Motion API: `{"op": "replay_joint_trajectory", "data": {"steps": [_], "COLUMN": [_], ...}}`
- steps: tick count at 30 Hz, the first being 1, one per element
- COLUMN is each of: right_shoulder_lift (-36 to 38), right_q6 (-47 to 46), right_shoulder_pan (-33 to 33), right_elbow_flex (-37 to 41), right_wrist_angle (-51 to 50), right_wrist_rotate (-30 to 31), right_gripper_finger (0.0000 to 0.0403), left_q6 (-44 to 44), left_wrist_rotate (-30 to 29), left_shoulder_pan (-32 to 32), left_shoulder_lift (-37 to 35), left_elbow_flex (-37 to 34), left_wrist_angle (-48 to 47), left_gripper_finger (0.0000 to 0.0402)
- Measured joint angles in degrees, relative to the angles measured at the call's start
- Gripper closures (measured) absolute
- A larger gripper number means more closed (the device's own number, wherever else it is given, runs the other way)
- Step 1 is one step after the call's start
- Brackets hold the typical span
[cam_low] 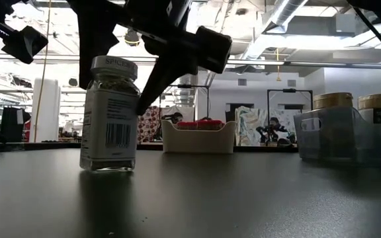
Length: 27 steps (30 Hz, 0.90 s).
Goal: Sort spices by type
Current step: Put the white seasoning bottle into the transparent bin
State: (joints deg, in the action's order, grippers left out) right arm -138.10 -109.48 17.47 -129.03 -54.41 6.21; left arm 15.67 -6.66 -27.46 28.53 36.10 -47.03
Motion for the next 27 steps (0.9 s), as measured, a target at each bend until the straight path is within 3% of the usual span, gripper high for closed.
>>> {"op": "replay_joint_trajectory", "data": {"steps": [6, 12, 16, 21, 27], "right_shoulder_lift": [0.17, 0.48, 0.39, 1.57, 5.96], "right_q6": [-0.02, 2.55, 6.44, 17.83, 38.49], "right_shoulder_pan": [0.01, -0.04, -0.15, -0.73, -0.86], "right_elbow_flex": [-0.05, -0.28, -2.89, -5.32, -5.07], "right_wrist_angle": [0.11, -0.26, -5.55, -12.45, -18.83], "right_wrist_rotate": [-1.61, -1.91, -2.00, -2.96, -5.34], "right_gripper_finger": [0.0115, 0.0120, 0.0121, 0.0121, 0.0121], "left_q6": [0.14, 0.15, 0.15, 0.15, 0.15], "left_wrist_rotate": [0.01, 0.02, 0.02, 0.02, 0.02], "left_shoulder_pan": [0.00, 0.00, 0.00, 0.00, 0.00], "left_shoulder_lift": [0.00, 0.00, 0.00, 0.00, 0.02], "left_elbow_flex": [0.00, 0.00, 0.00, 0.00, 0.00], "left_wrist_angle": [-0.04, -0.06, -0.06, -0.08, -0.06], "left_gripper_finger": [0.0074, 0.0074, 0.0074, 0.0074, 0.0074]}}
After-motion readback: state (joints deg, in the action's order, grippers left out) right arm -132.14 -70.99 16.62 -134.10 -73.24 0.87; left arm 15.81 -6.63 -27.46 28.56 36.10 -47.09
